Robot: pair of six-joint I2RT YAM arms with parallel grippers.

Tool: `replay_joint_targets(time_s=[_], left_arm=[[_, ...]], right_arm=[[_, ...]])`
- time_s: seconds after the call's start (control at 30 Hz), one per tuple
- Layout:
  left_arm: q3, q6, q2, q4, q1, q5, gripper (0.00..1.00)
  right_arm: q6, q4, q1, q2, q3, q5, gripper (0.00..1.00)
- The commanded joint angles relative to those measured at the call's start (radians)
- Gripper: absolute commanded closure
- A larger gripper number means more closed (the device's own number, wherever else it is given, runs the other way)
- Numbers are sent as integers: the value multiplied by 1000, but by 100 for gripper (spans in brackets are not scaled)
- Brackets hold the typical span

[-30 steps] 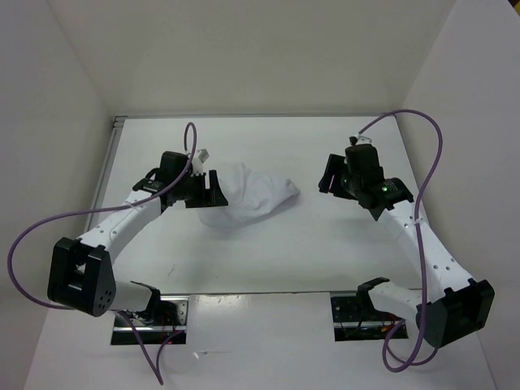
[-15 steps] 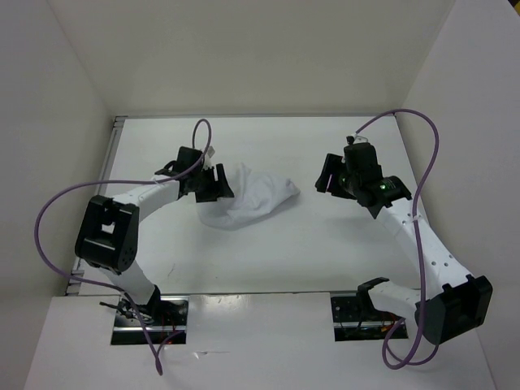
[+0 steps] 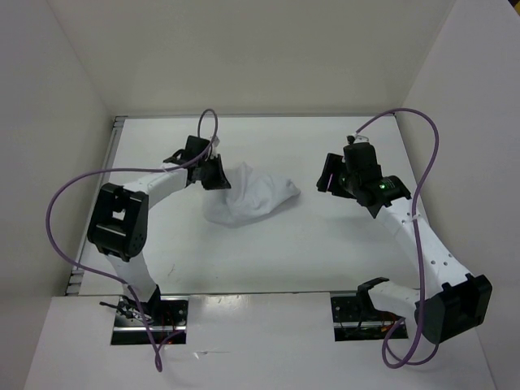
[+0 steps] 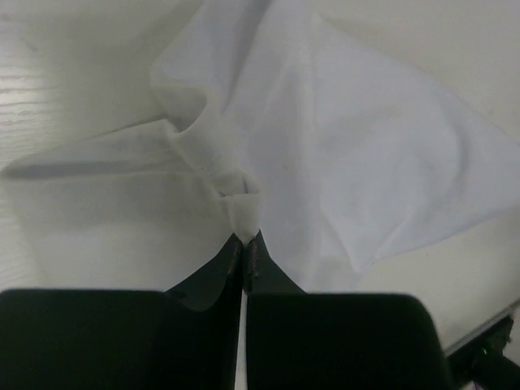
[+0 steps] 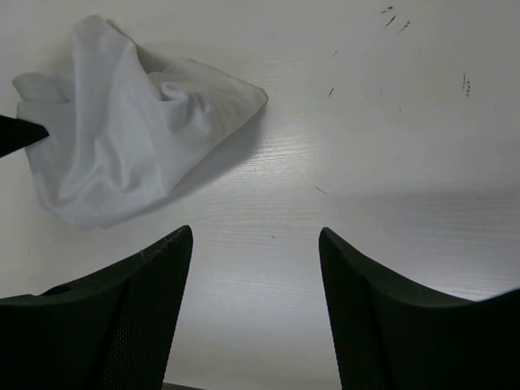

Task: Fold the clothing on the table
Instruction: Move the skirt to the center of the board

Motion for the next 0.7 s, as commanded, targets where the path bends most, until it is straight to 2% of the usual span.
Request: replay_joint_targets(time_s=[0.0,0.1,0.13,0.27,0.37,0.47,0.53,0.6,0.63,0.67], left_arm=[[222,61,-37,-29,-35,112,100],[460,150,-37,-138,-90,277,100],[618,168,-37,-160,-101,358,100],[778,178,-121,-171,-100,411,100],[778,178,-184,-204,-70,387,100],[676,178,-232,-191,-31,257,100],[561,147,-232,-160,-5,195,94],[496,136,-206,-114,38,135,94],[474,136,-192,-105,51,117,88],[459,136,-153,-105,63,103,88]], right_arm=[[-10,36,5,4,31,36,31],[-10,59,5,23,31,36,31],[-10,59,5,23,40,36,31],[-10,80,5,71,63,36,31],[-10,100,5,80,63,25,31],[11,111,5,89,53,14,31],[11,111,5,89,53,0,31],[21,111,5,99,53,0,31],[21,111,5,99,53,-10,31],[31,111,5,99,42,-10,31]])
